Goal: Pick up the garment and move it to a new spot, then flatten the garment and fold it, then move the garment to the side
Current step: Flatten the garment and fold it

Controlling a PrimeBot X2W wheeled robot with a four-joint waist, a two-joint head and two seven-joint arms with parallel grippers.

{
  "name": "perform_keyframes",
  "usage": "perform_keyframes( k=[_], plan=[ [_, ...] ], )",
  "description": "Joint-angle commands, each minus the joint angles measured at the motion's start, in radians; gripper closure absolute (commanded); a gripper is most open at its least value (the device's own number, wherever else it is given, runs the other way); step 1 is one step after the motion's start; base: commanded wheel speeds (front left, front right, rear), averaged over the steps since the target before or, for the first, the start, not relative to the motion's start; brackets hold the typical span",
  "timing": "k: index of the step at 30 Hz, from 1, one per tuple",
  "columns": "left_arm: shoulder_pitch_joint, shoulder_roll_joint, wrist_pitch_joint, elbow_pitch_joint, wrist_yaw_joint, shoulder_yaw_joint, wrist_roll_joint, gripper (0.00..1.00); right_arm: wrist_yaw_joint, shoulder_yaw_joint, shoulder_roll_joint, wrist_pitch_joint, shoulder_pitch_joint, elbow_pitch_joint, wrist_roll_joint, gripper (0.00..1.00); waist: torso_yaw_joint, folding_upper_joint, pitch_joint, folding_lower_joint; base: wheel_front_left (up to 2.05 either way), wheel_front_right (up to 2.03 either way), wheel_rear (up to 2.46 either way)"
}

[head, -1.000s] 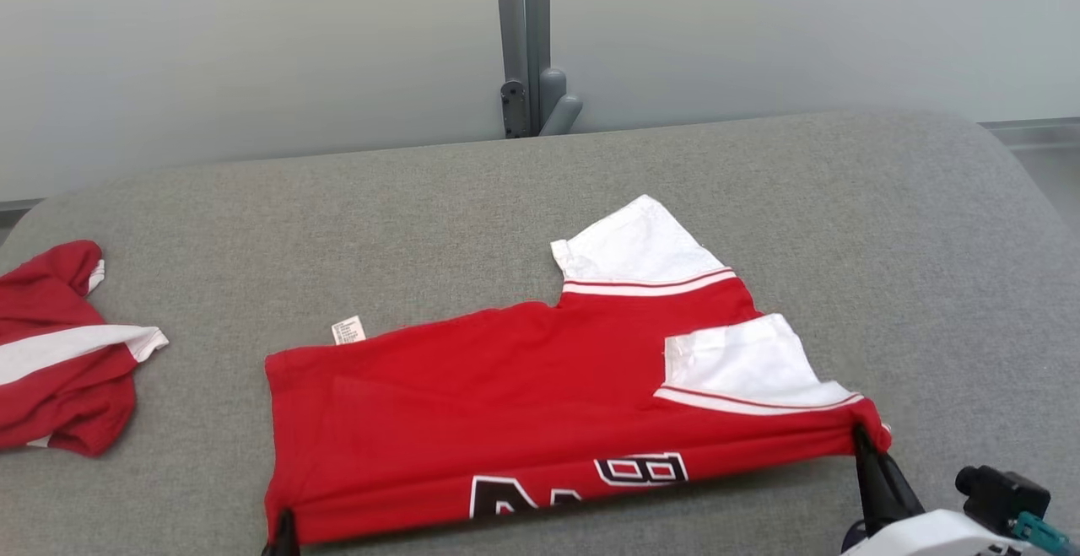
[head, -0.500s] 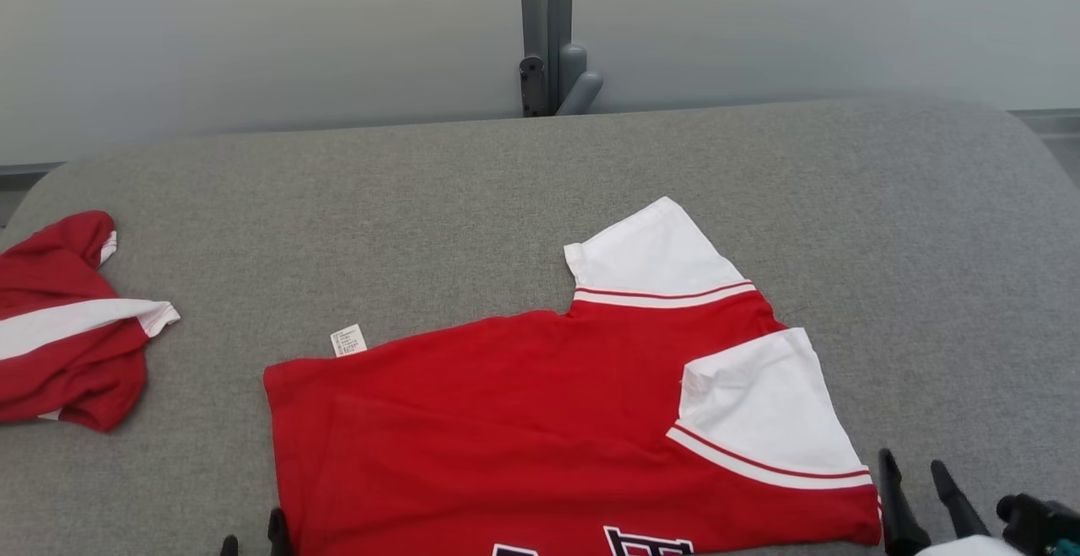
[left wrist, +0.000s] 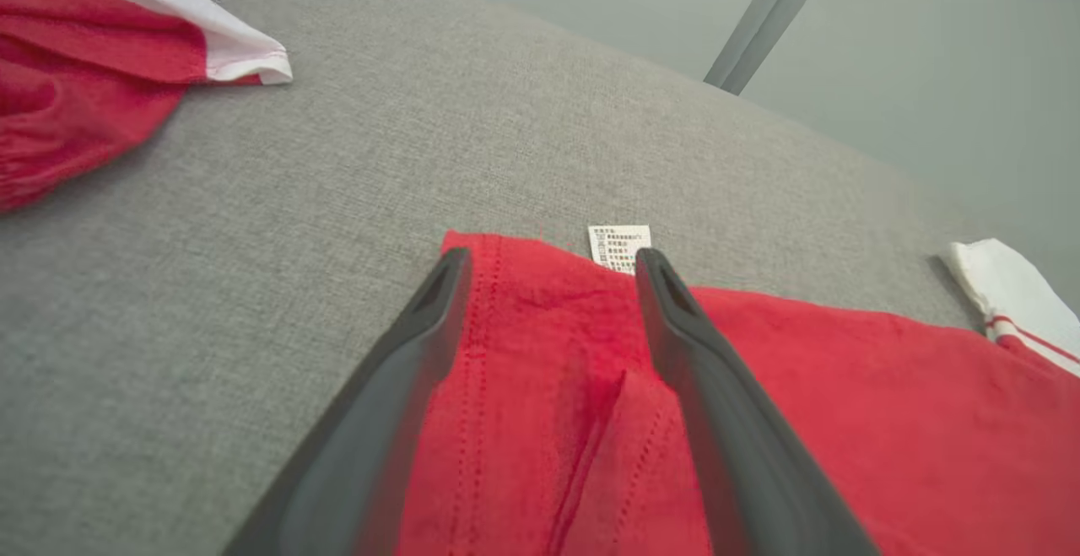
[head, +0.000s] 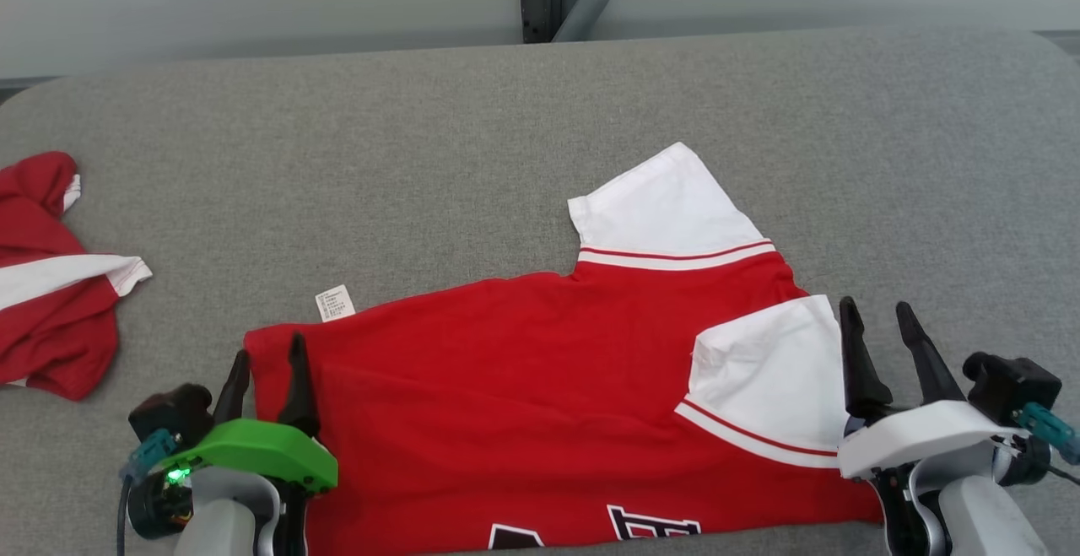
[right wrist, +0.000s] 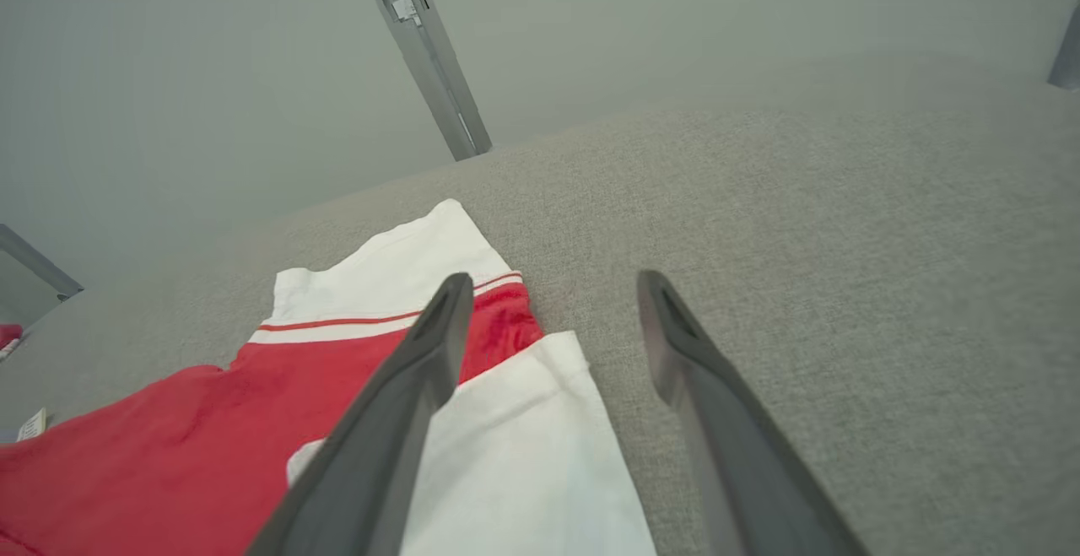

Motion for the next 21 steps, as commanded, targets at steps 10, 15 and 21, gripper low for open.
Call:
perform_keyframes(
  k=[10,15,21],
  plan=[
    [-0.116,0.027,0.0,0.143,0.03,0.057,0.064,0.0,-0.001,0.031,0.0,-0.003,-0.056,0.001,0.004,0.0,-0.018,0.0068,0.072,0.0,0.0,0.0,0.0],
    [-0.123,0.022,0.001,0.174,0.028,0.077,0.086,0.51,-0.001,0.034,-0.005,-0.003,-0.074,0.006,0.013,0.0,-0.013,0.0068,0.076,0.0,0.0,0.0,0.0],
    [-0.146,0.014,0.001,0.177,0.009,0.078,0.089,1.0,-0.001,0.041,-0.013,-0.003,-0.106,0.018,0.029,0.0,0.002,0.0068,0.094,0.0,0.0,0.0,0.0]
  ],
)
